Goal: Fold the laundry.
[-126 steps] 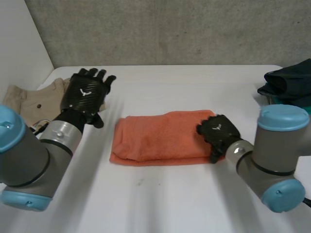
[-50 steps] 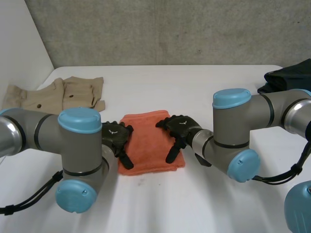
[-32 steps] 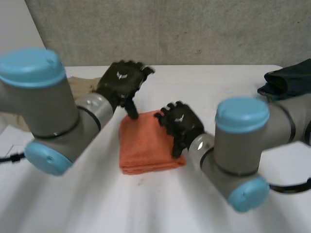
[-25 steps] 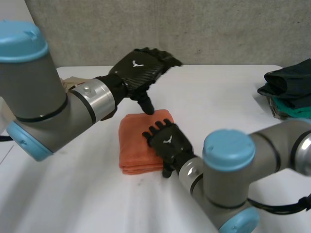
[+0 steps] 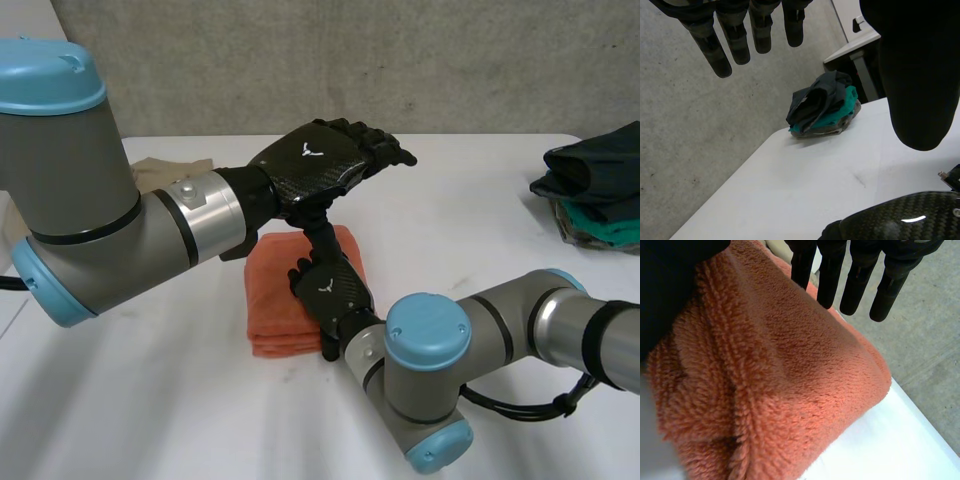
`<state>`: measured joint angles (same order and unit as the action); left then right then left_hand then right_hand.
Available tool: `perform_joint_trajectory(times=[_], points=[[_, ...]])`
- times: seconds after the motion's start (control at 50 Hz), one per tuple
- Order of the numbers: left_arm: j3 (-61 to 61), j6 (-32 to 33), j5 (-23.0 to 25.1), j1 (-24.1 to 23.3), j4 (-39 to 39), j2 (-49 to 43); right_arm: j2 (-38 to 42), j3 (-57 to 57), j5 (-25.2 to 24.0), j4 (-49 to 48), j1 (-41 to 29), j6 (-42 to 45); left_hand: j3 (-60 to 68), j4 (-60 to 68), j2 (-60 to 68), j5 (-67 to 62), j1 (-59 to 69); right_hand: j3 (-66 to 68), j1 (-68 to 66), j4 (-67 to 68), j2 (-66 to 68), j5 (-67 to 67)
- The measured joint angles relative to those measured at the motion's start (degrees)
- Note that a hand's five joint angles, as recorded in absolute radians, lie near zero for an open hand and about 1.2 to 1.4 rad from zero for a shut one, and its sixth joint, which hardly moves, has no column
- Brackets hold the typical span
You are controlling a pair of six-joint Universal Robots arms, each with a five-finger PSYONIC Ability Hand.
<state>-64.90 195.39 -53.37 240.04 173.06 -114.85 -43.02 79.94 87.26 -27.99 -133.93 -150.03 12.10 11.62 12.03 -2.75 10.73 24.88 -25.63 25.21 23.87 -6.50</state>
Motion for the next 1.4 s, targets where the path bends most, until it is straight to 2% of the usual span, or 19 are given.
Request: perform_joint_trajectory(times=[0.32, 0.36, 0.42, 0.46, 0.56, 0.72, 0.86, 0.98, 1.08, 1.22, 1.32, 1.4], points=[[0.43, -0.10, 0.02, 0.15, -0.01, 0.06, 1.85, -4.92, -0.41, 0.04, -0.01, -0.38, 0.00, 0.00, 0.00, 0.00, 0.00, 5.82, -4.79, 5.62, 6.67, -12.47], [0.47, -0.10, 0.02, 0.16, -0.01, 0.10, 2.00, -5.43, -0.46, 0.03, 0.00, -0.39, 0.00, 0.00, 0.00, 0.00, 0.00, 15.22, -14.39, 14.82, 16.42, -21.68], [0.55, -0.10, 0.02, 0.17, 0.04, 0.16, 2.49, -6.70, -0.55, -0.02, 0.05, -0.37, 0.00, 0.00, 0.00, 0.00, 0.00, 35.70, -30.84, 35.44, 37.23, -41.62], [0.58, -0.10, 0.02, 0.19, 0.07, 0.16, 2.78, -7.36, -0.53, -0.04, 0.13, -0.35, 0.00, 0.00, 0.00, 0.00, 0.00, 40.31, -32.24, 40.84, 41.40, -45.95], [0.86, -0.10, -0.01, 0.49, 0.16, 0.26, 3.02, -9.21, -0.20, -0.10, 0.94, -0.46, 0.00, 0.00, 0.00, 0.00, 0.00, 40.81, -32.24, 42.59, 41.42, -46.60], [2.31, -0.23, -0.13, 1.64, 0.26, 0.67, -1.06, -10.27, -0.16, -1.73, 5.91, -0.53, 0.00, 0.00, 0.00, 0.00, 0.00, 40.81, -32.24, 43.07, 41.42, -46.61], [4.53, -2.21, -0.13, 2.52, 0.36, 1.16, -6.13, -12.49, -1.06, -9.06, 14.57, -1.09, 0.00, 0.00, 0.00, 0.01, 0.00, 41.35, -32.24, 43.37, 41.42, -47.22], [5.15, -5.11, -0.10, 3.04, 1.57, 2.17, -8.58, -16.90, -4.46, -15.61, 24.68, -4.49, 0.00, 0.00, 0.00, 0.00, 0.00, 41.61, -32.24, 43.37, 41.42, -47.39], [4.79, -6.03, -0.16, 3.04, 2.60, 2.49, -8.08, -22.21, -7.68, -17.36, 33.91, -10.25, 0.00, 0.00, 0.00, -0.03, 0.00, 41.64, -32.24, 43.39, 41.42, -47.38], [4.03, -6.06, -0.24, 2.87, 2.89, 2.48, -3.34, -28.64, -12.47, -17.29, 46.26, -16.82, 0.00, 0.00, 0.00, 0.00, 0.00, 41.64, -32.24, 43.40, 41.42, -47.38], [3.15, -5.89, -0.20, 2.59, 2.84, 2.42, 3.01, -30.69, -20.45, -17.13, 53.91, -21.00, 0.00, 0.00, 0.00, 0.01, 0.00, 41.70, -32.24, 43.42, 41.42, -47.82], [2.35, -5.81, -0.17, 2.29, 2.83, 2.32, 9.27, -29.90, -29.65, -17.12, 60.02, -24.52, 0.00, 0.00, 0.00, 0.00, 0.00, 41.90, -32.24, 43.43, 41.42, -47.93]])
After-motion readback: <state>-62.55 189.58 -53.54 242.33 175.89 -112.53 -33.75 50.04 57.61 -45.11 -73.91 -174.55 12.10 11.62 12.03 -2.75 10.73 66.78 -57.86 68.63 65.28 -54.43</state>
